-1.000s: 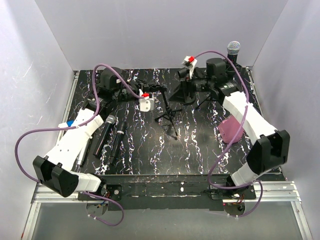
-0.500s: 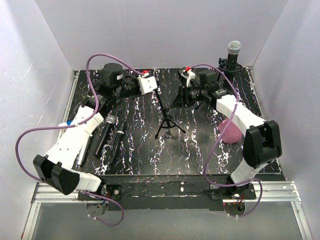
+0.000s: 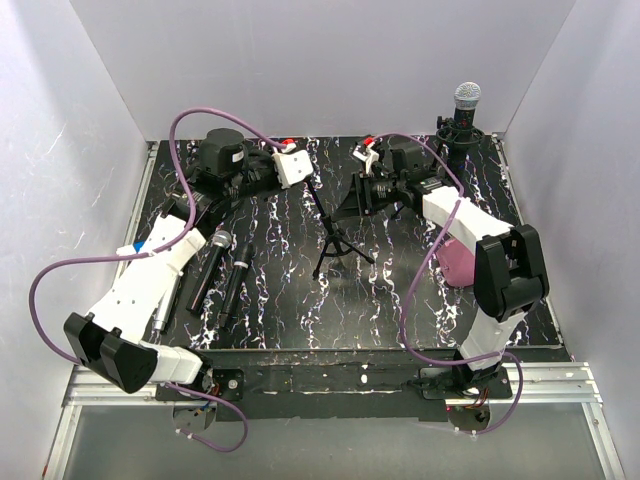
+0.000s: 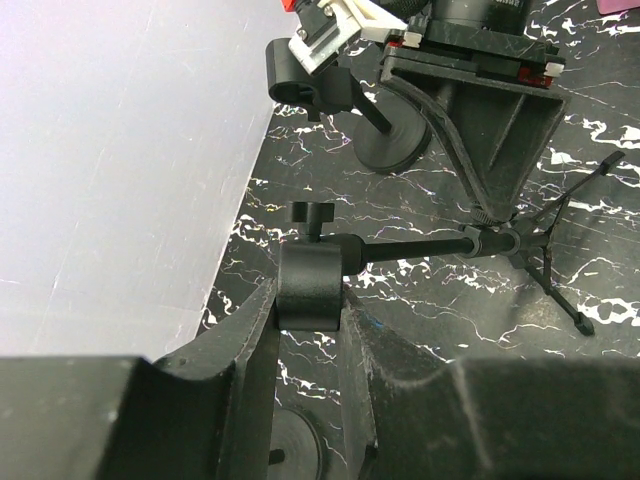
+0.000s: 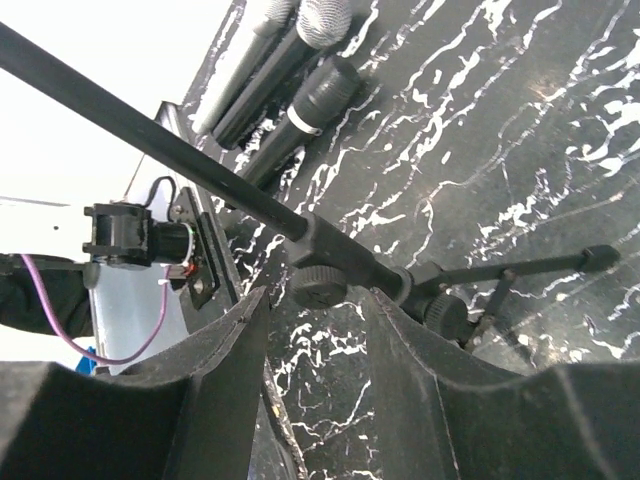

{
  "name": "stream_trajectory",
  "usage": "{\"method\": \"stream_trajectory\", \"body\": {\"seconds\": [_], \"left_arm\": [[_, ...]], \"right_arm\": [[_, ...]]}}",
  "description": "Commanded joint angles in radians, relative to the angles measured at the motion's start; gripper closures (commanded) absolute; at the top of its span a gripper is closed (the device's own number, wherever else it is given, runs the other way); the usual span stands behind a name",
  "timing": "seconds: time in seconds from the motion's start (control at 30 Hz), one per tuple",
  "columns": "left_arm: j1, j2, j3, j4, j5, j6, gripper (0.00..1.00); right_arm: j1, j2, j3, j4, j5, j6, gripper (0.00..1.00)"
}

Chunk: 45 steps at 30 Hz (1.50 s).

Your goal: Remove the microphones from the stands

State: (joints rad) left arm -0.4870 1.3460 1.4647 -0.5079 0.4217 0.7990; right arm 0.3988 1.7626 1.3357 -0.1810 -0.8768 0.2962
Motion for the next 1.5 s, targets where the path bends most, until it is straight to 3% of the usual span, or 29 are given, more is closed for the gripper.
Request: {"method": "stream_trajectory", "body": {"seconds": [0.0, 0.53, 0.77, 0.83, 0.97, 1.17, 1.27, 1.37, 1.4, 1.47], "left_arm": [[-0.005, -0.038, -0.006, -0.003, 0.011, -0.029, 1.00], [-0.007, -0.047, -0.021, -0.001, -0.004, -0.024, 1.00], [-0.007, -0.048, -0.029, 0.000, -0.015, -0.020, 1.00], [-0.007, -0.047, -0.029, -0.001, -0.015, -0.023, 1.00], [-0.005, -0.047, -0.029, -0.003, -0.015, -0.035, 1.00], [-0.007, -0.053, -0.046, -0.006, -0.018, -0.052, 1.00], [-0.007, -0.059, -0.052, -0.009, -0.014, -0.061, 1.00], [-0.007, -0.061, -0.050, -0.011, -0.012, -0.066, 1.00], [-0.005, -0.061, -0.052, -0.011, -0.012, -0.066, 1.00], [-0.007, -0.061, -0.050, -0.011, -0.014, -0.067, 1.00]], "right_arm": [[0.002, 0.008, 0.043, 0.090, -0.079, 0.049, 0.50], [0.020, 0.043, 0.042, 0.090, -0.082, 0.014, 0.65], [0.034, 0.029, 0.025, 0.117, -0.148, -0.058, 0.90], [0.051, 0.003, 0.028, 0.059, -0.143, -0.173, 0.97], [0.097, -0.083, -0.009, -0.029, -0.067, -0.533, 0.99], [0.158, -0.207, -0.168, 0.032, 0.091, -1.024, 0.99], [0.205, -0.294, -0.339, 0.150, 0.197, -1.407, 0.99], [0.209, -0.354, -0.509, 0.450, 0.226, -1.436, 0.99], [0.207, -0.362, -0.520, 0.498, 0.237, -1.400, 0.99], [0.207, -0.379, -0.486, 0.438, 0.243, -1.329, 0.99]]}}
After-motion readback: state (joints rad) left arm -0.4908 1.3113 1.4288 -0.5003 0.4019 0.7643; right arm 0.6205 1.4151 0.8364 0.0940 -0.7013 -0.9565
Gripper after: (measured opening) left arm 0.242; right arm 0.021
